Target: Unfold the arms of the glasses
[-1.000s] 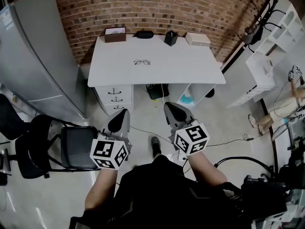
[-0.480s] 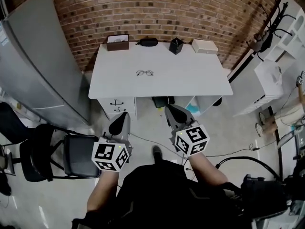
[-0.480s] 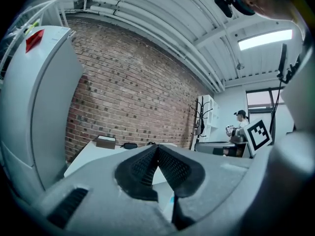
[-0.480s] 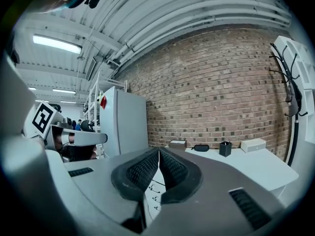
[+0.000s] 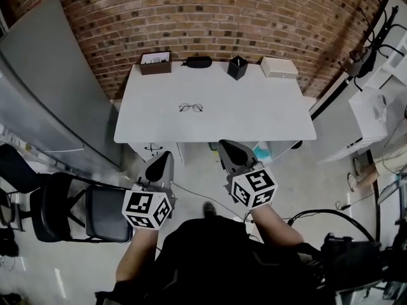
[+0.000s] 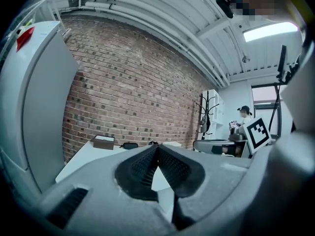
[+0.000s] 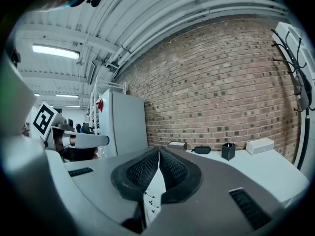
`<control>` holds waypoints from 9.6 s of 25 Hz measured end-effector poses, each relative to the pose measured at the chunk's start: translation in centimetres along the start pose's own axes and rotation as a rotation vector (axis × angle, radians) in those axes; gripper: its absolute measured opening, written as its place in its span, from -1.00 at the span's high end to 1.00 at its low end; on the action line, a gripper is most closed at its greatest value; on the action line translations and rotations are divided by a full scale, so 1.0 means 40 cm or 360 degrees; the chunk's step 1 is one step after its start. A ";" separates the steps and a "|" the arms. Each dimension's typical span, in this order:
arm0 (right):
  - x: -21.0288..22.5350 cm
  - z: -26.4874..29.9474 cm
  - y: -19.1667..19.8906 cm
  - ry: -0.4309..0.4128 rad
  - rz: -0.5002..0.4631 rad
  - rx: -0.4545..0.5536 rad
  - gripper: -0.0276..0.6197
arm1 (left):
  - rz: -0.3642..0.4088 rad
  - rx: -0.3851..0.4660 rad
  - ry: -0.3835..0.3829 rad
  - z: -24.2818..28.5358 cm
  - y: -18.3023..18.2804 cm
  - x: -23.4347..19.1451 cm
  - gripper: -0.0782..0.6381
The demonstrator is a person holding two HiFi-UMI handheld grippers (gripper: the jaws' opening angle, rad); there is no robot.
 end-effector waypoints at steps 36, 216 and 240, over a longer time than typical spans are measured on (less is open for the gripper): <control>0.326 0.278 0.039 -0.0077 0.0052 -0.0094 0.88 | -0.0028 -0.0175 -0.0070 0.413 0.073 -0.124 0.76; 0.492 0.829 0.670 0.0403 0.0590 -0.0982 0.35 | -0.0246 -0.1051 -0.0015 0.936 0.686 -0.487 0.66; 0.573 0.779 0.679 0.0320 0.0376 -0.1040 0.34 | 0.0126 -0.1094 0.0073 0.948 0.674 -0.557 0.66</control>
Point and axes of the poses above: the fingertips, and each gripper's own axes: z forward along the fingers, x to its right, y out of its underside, the point moved 2 cm from there along -z, backward along the fingers, and after that the axes turned 4 degrees about x, right-handed, at the moved point
